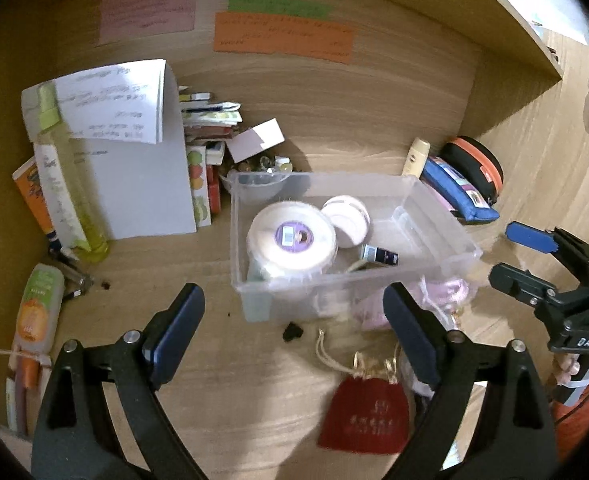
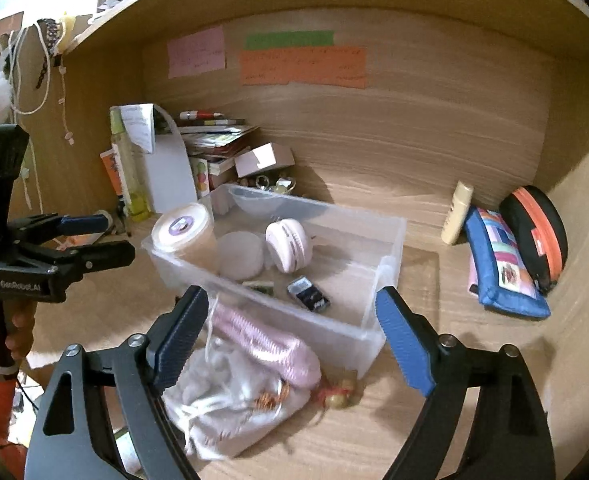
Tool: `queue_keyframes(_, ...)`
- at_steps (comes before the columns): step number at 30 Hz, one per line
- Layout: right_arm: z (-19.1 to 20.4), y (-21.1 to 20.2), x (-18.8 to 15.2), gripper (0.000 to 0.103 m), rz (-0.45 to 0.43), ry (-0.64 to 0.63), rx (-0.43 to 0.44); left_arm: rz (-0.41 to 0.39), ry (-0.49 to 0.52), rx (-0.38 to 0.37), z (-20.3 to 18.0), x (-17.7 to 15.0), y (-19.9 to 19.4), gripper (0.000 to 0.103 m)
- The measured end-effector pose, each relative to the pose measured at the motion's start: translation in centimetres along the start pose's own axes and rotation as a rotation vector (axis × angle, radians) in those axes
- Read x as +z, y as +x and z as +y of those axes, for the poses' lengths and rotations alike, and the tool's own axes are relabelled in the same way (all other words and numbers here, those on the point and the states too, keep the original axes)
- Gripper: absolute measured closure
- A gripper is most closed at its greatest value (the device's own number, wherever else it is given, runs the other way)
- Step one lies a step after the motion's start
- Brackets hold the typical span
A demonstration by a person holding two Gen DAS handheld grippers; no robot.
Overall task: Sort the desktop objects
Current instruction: 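Move both open tools back toward red pouch and green jar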
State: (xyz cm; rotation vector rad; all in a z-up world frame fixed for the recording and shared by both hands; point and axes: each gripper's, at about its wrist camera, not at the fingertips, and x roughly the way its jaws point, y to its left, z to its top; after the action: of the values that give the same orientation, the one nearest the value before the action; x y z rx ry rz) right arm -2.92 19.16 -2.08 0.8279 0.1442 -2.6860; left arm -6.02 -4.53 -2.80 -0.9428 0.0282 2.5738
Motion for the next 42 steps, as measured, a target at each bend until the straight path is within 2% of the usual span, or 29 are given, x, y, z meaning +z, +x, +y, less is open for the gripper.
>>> queue_keyframes(7, 1.8, -1.8, -2.7, 0.019, 0.025, -0.019, 0.010, 0.011, -0.014, 0.012, 0.8, -2.5, -1.6, 0.011)
queue_keyframes(21, 4.7, -2.9, -8.1, 0.019, 0.119, 0.035, 0.078, 0.043, -0.050, 0.025, 1.8, -7.4, -3.4, 0.011)
queue_keyframes(28, 7.0, -1.6, -10.2, 0.019, 0.173, 0.026, 0.142, 0.062, -0.079, 0.012, 2.1, -8.9, -3.5, 0.011)
queue_keyframes(37, 8.9, -0.2, -10.6, 0.021, 0.199, 0.033, 0.222, 0.079, -0.061, 0.025, 1.5, -9.8, -3.2, 0.011)
queue_keyframes(39, 9.0, 0.1, -10.6, 0.027, 0.208, 0.029, 0.222, 0.081, -0.064, 0.020, 1.5, -9.8, -3.0, 0.011)
queue_keyframes(41, 9.2, 0.5, -10.7, 0.040, 0.220, 0.014, 0.212, 0.085, -0.064, 0.015, 1.3, -9.8, -2.8, 0.011)
queue_keyframes(42, 9.3, 0.8, -10.7, 0.050, 0.230, 0.008, 0.212, 0.088, -0.063, 0.013, 1.2, -9.8, -2.7, 0.011)
